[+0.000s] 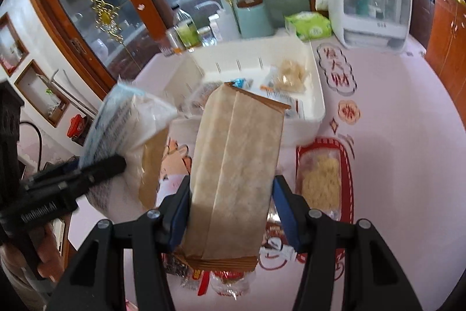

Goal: Organize snacks
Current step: 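Lift both held packs and carry them over the white bin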

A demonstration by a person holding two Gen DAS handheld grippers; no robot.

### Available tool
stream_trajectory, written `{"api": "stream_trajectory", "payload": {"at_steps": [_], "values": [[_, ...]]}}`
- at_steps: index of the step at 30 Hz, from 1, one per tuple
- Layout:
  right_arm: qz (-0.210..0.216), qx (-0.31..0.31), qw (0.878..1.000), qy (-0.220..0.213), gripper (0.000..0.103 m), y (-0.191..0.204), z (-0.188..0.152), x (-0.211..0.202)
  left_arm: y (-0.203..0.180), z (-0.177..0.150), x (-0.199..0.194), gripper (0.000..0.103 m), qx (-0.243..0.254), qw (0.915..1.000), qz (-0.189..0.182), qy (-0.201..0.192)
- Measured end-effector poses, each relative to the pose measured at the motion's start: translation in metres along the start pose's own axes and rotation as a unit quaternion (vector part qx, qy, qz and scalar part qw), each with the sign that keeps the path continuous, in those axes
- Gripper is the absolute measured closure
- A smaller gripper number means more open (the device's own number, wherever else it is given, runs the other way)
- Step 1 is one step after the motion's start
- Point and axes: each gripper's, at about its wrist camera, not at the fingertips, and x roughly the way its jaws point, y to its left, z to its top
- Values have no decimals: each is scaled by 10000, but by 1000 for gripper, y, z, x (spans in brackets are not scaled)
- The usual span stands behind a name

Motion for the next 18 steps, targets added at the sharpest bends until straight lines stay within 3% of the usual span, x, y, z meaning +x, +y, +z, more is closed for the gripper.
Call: {"api": "stream_trajectory", "payload": {"at_steps": [9, 18], "values": [[-219, -492, 9966, -616, 48, 15, 62, -27, -3, 86, -43, 45, 236, 9954, 240, -896], [-577, -629, 9895, -1164, 47, 20, 137, -46, -5, 162, -43, 45, 185, 9920, 438, -1167]]}}
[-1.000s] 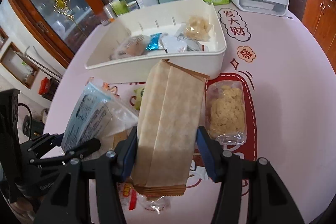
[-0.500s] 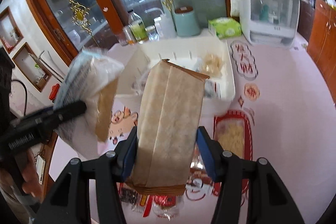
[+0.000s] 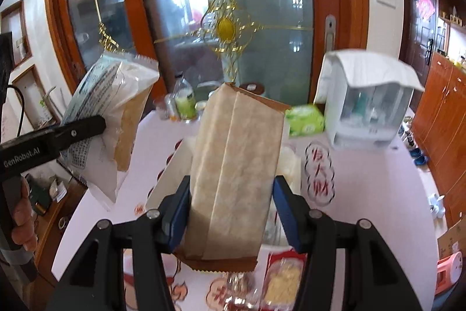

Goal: Organize snacks
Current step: 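Lift both held packs and carry them over the white bin, then open both grippers to drop the packs into the bin, then move both open grippers back to the snack pile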

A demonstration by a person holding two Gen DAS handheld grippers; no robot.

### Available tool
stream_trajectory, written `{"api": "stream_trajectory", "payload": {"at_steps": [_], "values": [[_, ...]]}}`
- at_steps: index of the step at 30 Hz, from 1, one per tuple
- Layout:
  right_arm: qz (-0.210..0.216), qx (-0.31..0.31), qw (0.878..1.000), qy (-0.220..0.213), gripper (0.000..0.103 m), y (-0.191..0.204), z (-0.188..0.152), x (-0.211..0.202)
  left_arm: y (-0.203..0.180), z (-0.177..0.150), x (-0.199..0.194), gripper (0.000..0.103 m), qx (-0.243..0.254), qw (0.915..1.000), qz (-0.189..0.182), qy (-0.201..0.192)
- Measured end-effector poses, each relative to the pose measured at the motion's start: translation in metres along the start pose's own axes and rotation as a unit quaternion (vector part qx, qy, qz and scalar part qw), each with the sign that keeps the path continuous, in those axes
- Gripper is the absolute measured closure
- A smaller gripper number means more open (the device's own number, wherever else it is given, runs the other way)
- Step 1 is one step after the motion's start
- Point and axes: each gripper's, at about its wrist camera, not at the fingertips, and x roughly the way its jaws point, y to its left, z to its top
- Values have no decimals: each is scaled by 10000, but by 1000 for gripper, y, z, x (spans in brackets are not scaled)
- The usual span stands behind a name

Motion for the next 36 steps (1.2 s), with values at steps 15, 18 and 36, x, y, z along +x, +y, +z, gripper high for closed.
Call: {"api": "stream_trajectory", "payload": {"at_steps": [15, 18, 36], "values": [[-469, 99, 9983, 340, 47, -18, 52, 89, -16, 34, 106, 42, 264, 9978, 490, 352], [-512, 76, 9973, 513, 45, -22, 52, 110, -20, 33, 132, 26, 320, 9972, 539, 413], [-524, 204, 9944, 893, 42, -31, 33, 134, -3, 16, 156, 5, -206, 9949, 789, 599]]}}
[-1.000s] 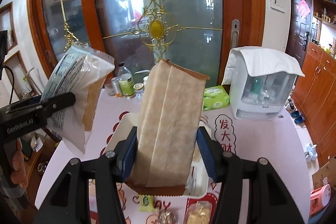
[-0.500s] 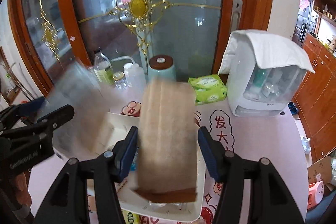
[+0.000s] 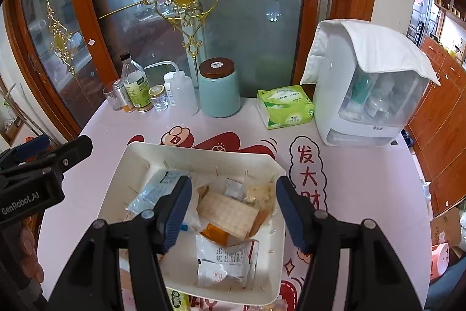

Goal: Organize snacks
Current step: 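Move both open grippers back to the snack pile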

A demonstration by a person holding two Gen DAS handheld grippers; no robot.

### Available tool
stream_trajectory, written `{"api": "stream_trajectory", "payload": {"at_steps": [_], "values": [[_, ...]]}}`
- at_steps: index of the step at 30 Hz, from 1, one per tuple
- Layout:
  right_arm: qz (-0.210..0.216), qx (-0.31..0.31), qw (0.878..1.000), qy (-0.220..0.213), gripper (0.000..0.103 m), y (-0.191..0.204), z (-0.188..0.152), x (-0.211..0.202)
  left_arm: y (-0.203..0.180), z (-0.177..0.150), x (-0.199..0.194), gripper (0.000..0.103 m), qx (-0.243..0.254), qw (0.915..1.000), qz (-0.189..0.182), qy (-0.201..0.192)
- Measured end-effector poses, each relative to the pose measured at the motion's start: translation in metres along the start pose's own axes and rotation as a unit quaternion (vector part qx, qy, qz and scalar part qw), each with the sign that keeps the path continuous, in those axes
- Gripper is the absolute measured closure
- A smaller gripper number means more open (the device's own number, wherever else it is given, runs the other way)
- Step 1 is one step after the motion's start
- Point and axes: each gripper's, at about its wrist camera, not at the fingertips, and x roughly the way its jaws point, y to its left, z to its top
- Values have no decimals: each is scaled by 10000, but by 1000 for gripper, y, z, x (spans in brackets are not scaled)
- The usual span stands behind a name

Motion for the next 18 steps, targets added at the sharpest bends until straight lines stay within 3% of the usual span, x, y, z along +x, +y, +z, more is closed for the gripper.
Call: {"api": "stream_trajectory", "payload": {"at_steps": [18], "values": [[120, -231, 9996, -51, 42, 18, -36, -44, -6, -45, -38, 5, 214, 9992, -297, 126]]}}
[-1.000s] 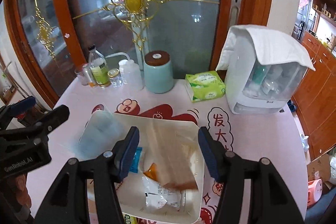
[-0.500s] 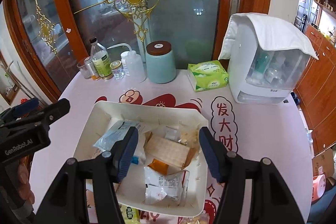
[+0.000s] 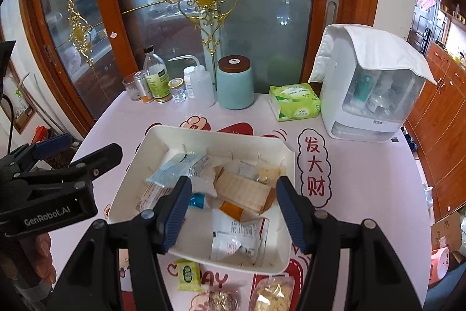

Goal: Organize snacks
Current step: 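Move both open grippers back to the snack pile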

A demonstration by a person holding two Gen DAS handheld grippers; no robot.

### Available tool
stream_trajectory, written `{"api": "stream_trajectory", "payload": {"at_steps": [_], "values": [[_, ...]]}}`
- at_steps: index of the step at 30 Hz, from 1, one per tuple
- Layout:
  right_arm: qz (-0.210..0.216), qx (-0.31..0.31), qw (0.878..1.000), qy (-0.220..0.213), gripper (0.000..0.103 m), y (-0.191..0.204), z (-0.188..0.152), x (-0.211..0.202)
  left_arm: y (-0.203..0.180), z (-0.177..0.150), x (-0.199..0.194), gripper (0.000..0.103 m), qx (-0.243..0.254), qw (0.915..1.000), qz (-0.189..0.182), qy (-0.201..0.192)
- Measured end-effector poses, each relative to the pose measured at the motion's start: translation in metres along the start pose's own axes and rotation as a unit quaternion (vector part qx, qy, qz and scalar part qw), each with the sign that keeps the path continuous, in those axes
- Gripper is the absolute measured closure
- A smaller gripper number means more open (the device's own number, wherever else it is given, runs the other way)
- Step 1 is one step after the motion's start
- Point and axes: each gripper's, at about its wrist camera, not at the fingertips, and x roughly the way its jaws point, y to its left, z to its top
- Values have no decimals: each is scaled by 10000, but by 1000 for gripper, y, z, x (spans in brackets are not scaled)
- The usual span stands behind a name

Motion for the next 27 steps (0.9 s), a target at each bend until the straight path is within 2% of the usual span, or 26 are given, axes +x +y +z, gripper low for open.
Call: {"api": "stream_trajectory", "payload": {"at_steps": [8, 16, 22, 27], "values": [[46, 23, 10000, 47, 42, 0, -32, -24, -5, -34, -26, 5, 111, 9997, -231, 52], [150, 132, 9997, 132, 42, -9, -79, -54, -11, -85, -53, 4, 639, 9970, -418, 144], [276, 318, 9981, 456, 42, -14, -132, -60, -11, -141, -51, 4, 966, 9919, -550, 618], [420, 519, 9945, 806, 42, -12, -176, -57, -15, -187, -37, 4, 1354, 9830, -654, 1050]]}}
